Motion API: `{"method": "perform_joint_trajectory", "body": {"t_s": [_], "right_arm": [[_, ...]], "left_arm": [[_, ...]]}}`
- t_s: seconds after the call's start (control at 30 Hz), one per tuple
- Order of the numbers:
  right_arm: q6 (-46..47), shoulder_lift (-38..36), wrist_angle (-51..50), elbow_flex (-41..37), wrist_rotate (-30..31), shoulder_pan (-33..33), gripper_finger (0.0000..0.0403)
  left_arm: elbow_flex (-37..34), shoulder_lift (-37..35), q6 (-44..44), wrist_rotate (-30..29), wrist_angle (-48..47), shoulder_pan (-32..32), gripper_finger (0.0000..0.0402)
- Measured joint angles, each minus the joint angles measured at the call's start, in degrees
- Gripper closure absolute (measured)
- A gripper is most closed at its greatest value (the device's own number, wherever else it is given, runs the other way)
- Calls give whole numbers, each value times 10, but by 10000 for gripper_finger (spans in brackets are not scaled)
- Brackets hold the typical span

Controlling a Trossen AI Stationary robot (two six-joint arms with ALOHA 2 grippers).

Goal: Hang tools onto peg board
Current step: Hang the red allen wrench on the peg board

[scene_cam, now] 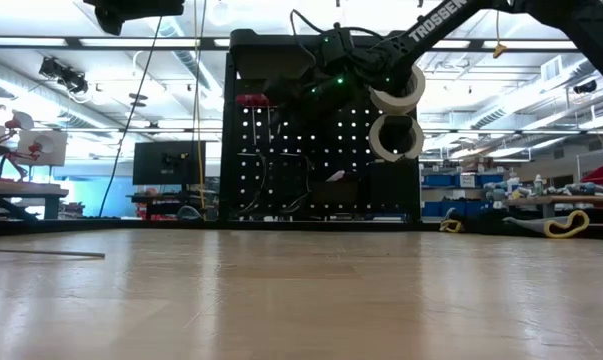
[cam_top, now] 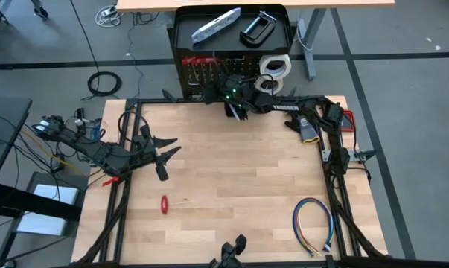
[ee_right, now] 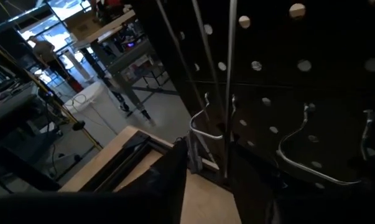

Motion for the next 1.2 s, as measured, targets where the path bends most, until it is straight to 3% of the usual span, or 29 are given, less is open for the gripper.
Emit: {"method": "perform_joint_trajectory", "body": {"t_s": [0.13, 0.43, 0.87, 1.2], "right_arm": [[-9, 0, 0, 0, 5, 6, 259], [-27, 0, -22, 0, 92, 24, 251], [-30, -7, -85, 0, 107, 31, 224], [-120, -63, -131, 0, 161, 92, 224]], "left_arm": [[0, 0, -4, 0, -6, 0, 269], [0, 0, -23, 0, -18, 0, 269], [0, -7, -93, 0, -64, 0, 269], [0, -26, -130, 0, -112, 0, 269]]}}
